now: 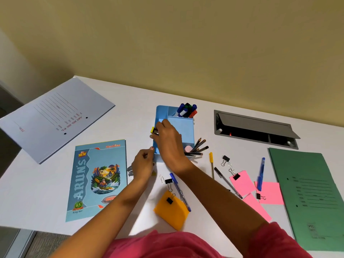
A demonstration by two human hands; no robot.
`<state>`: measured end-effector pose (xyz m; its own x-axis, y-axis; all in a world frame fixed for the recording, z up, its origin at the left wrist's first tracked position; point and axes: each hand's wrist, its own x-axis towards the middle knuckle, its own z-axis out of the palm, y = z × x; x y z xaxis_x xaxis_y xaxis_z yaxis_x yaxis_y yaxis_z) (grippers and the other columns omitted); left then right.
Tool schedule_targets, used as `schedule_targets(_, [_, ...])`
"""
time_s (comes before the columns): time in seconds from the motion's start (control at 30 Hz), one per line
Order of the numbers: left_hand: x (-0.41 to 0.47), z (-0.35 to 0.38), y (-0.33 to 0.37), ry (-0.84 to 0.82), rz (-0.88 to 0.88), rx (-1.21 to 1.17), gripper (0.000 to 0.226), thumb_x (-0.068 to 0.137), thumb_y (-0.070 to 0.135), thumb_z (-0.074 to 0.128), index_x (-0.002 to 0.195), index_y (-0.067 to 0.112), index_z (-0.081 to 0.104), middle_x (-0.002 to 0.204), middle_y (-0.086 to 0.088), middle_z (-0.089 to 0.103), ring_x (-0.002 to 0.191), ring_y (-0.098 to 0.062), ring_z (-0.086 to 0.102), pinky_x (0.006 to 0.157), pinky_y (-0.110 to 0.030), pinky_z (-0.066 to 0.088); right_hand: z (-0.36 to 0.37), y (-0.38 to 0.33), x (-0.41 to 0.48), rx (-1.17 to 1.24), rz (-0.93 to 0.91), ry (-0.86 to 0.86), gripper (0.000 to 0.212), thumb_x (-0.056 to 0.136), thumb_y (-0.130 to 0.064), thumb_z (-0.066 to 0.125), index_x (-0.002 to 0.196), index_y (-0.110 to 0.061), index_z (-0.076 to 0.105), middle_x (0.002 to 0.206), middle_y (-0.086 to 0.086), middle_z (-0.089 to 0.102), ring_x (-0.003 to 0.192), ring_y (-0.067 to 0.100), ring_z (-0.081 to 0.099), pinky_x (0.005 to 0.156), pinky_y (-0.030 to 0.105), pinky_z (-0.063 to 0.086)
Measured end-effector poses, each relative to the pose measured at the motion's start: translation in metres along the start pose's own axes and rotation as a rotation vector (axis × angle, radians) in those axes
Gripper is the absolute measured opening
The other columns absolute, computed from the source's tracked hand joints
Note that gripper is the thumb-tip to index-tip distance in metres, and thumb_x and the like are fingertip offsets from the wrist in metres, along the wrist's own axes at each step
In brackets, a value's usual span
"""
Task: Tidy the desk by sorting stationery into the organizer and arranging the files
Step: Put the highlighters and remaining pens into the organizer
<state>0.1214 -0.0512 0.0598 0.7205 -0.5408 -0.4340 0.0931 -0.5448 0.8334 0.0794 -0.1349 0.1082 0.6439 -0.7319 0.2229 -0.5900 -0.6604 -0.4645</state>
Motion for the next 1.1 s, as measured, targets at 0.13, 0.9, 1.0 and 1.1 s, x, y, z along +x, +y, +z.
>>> schedule_targets(0.13, [0.007,-0.004,0.0,-0.016,-0.017,-0.009,0.028,0.093,0.045,0.05,0.087,0.021,0.061,0.086,-0.005,0.068,0.086,-0.029,0.065,0.081,-0.047,0.054,0.012,0.01,0.016,-0.148,0.044,-0.082,0.017,0.085,0.008,0.059,0.101,0.002,0.059,0.102,0.021,0.056,0.086,0.036,0.06,0.064,0.039,0.047])
schedule_targets(0.9, [0.005,-0.007,0.004,-0.057,-0.049,-0.099,0.017,0.093,0.041,0.053,0.081,0.03,0.054,0.081,0.008,0.06,0.089,-0.026,0.062,0.084,-0.047,0.054,-0.021,0.035,0.021,-0.207,-0.039,-0.017,0.013,0.085,0.0,0.062,0.098,-0.001,0.063,0.099,0.018,0.059,0.089,0.034,0.056,0.073,0.045,0.05])
schedule_targets(1.0, [0.004,-0.008,0.006,-0.059,-0.038,-0.093,0.018,0.094,0.039,0.052,0.08,0.028,0.053,0.078,0.008,0.057,0.082,-0.022,0.058,0.078,-0.037,0.054,-0.016,0.03,0.02,-0.287,0.026,-0.033,0.023,0.086,-0.005,0.065,0.108,-0.003,0.063,0.106,0.014,0.061,0.093,0.029,0.059,0.073,0.036,0.053])
schedule_targets(1.1, [0.004,-0.011,0.009,-0.094,-0.078,-0.162,0.022,0.094,0.034,0.055,0.082,0.016,0.057,0.068,0.0,0.054,0.06,-0.017,0.052,0.048,-0.02,0.049,-0.019,0.022,0.017,-0.238,0.202,-0.062,0.03,0.092,-0.009,0.053,0.122,-0.006,0.054,0.115,0.015,0.058,0.098,0.031,0.058,0.074,0.037,0.049])
